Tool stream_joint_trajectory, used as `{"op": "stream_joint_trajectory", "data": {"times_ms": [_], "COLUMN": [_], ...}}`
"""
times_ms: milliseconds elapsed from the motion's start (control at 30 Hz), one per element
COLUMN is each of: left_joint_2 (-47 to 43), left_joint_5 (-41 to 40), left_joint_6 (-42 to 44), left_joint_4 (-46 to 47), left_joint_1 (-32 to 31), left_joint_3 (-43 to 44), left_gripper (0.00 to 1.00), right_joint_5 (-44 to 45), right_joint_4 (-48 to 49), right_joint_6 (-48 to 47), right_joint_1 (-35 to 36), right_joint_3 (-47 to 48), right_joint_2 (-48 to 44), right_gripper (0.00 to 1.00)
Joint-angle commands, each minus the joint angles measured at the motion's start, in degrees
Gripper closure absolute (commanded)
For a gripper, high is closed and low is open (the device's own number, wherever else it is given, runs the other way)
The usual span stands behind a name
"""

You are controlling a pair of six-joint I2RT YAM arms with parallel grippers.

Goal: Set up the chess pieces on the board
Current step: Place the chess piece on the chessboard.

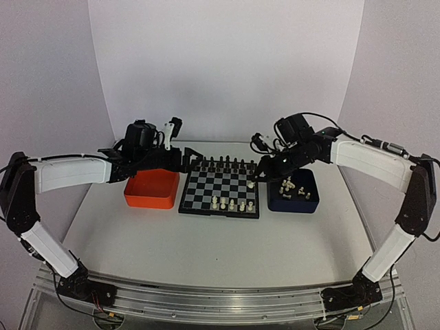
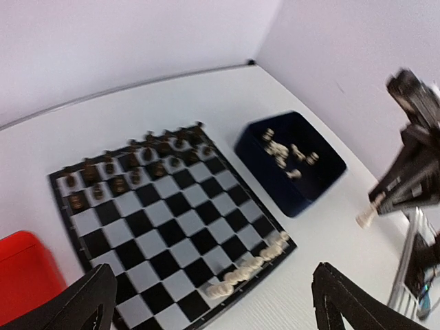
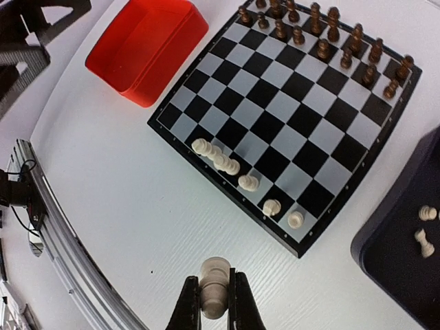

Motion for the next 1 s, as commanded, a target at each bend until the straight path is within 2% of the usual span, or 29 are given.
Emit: {"op": "stream_joint_trajectory", "data": {"times_ms": [0, 100, 333, 600, 967], "left_joint_2": [-8.71, -11.52, -15.16, -16.05, -15.91], "left_joint_5": [-24.89, -28.84, -29.26, -30.80, -30.63], "left_joint_6": [-12.66, -14.96, -17.34, -18.55, -18.29], "left_joint_4": [-3.87, -6.91, -8.83, -10.45, -10.78], "left_joint_1": [0.45, 0.63, 0.70, 0.78, 0.77], "left_joint_3": [-3.10, -5.09, -8.66, -9.37, -9.26], "left_gripper": [0.00, 0.00, 0.00, 0.00, 0.00], "right_joint_5": [4.92, 5.41, 4.40, 3.84, 3.02], "right_joint_4": [1.77, 1.82, 1.85, 1.70, 1.38], "right_joint_6": [-11.43, -16.89, -27.12, -32.40, -36.28], "right_joint_1": [4.86, 7.46, 11.20, 11.43, 11.52], "right_joint_3": [8.42, 13.05, 23.10, 29.88, 33.66], "right_joint_2": [7.60, 12.86, 23.87, 32.80, 39.04], "right_gripper": [1.00, 1.00, 1.00, 1.00, 1.00]}}
